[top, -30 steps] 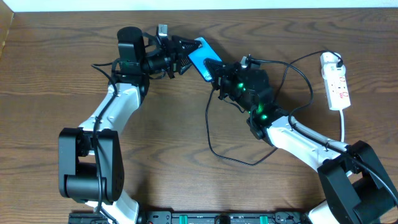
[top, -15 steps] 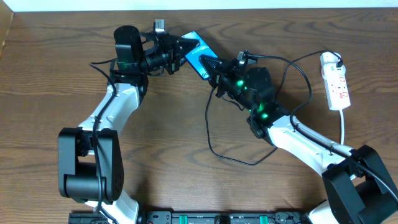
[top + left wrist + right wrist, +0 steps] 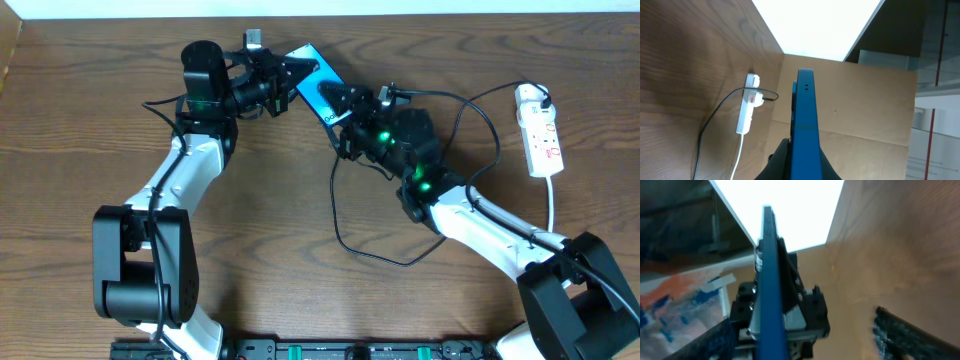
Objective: Plug charger to phone and switch on socket
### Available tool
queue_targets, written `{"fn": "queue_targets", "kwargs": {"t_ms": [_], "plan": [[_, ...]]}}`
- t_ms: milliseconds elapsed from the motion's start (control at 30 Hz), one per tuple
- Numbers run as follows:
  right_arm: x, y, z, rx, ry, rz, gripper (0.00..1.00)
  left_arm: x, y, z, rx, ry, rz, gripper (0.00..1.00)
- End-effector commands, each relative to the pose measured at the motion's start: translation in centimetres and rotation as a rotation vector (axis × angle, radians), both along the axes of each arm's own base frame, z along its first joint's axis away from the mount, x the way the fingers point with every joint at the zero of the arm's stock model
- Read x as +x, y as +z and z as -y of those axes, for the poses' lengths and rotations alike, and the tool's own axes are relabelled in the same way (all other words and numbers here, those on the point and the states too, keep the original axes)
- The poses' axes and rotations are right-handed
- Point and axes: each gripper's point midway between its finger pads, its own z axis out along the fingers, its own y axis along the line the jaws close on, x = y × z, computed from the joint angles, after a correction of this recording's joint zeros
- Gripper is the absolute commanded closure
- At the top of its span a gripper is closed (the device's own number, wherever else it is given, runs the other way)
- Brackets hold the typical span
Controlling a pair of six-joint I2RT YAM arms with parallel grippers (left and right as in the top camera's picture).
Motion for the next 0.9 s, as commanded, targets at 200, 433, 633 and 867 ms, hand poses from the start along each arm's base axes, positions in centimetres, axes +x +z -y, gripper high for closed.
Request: {"fn": "queue_targets", "kwargs": {"t_ms": [200,433,633,867], "plan": [[3.3,-4.3,6.8,-0.234,-0.08,0.001,0.01,-0.5,1.8,-1.1,-0.106,-0.025,-0.126,0.93],[2.2,-11.0,11.3,-0.503,-0.085,-0.162,0.01,-2.3,2.1,-0.3,-0.239,-0.111,-0.407,0.93],[0.6,-14.2,13.3,-0.68,-0.083,-0.243,0.01,-2.8,2.6,0.0,-0.304,-0.132,-0.54,0.93],[-0.7,-16.2,15.0,-0.857,-0.054,-0.257,0.01,-2.9,3.8,-0.1,-0.304,-0.129,-0.489,0.93]]}}
